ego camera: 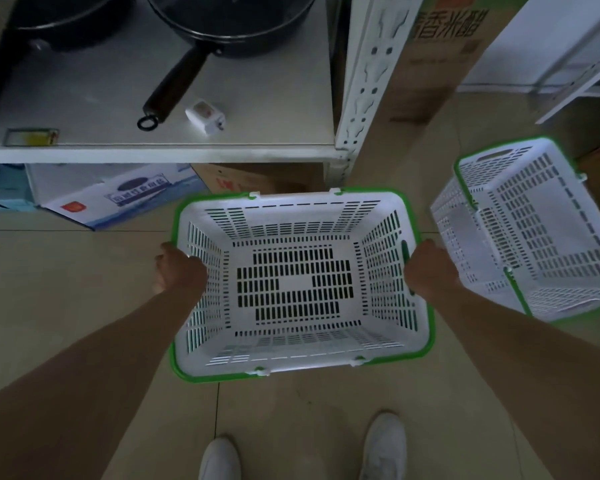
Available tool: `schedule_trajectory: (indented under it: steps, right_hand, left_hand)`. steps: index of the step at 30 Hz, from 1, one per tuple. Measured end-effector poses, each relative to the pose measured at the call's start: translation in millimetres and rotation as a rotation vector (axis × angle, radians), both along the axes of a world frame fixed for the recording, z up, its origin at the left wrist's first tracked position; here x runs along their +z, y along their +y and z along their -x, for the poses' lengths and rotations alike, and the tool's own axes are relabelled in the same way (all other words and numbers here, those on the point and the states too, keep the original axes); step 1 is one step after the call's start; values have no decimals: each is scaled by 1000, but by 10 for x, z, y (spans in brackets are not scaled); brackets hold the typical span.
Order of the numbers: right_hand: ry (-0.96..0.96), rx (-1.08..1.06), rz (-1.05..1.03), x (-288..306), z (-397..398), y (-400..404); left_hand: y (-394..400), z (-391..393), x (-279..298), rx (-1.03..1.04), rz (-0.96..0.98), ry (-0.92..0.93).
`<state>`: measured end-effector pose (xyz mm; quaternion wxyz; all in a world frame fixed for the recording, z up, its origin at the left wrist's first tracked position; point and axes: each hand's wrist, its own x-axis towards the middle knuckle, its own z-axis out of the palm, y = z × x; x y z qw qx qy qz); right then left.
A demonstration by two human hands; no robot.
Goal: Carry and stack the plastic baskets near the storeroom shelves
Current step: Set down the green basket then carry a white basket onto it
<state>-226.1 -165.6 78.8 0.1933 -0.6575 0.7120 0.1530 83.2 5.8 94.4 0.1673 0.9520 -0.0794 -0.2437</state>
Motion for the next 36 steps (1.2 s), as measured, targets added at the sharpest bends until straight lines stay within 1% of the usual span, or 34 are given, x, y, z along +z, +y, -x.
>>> schedule_trajectory:
  steps: [5,11,15,18,21,23,29,32,36]
  right_hand:
    - [20,48,-16,-265,16,-45]
    - [8,39,88,-474,-57,-36]
    - [28,86,173,-517,-7,14]
    - [6,141,183,-506,34,36]
    - [10,186,187,-450,48,38]
    - [6,203,175,-395,76,14]
    - [-6,315,175,-200,257,-139]
    - [-23,328,126,-110,482,-272]
    - [-88,276,9,-13,887,-468]
  left_hand:
    - [-44,0,-317,16,-13,1]
    - [-41,-24,-600,4,-88,-37]
    - [-95,18,-649,-2,-138,-43]
    - [-152,129,-601,-37,-193,-140]
    - [-238,321,-505,-166,-157,-227]
    - [-346,529,-430,-292,-105,-214]
    - [-869,1428,-239,-667,128,-58]
    - [-1193,1914,-164,-768,207,50]
    - [-1641,2525,-95,-844,201,152]
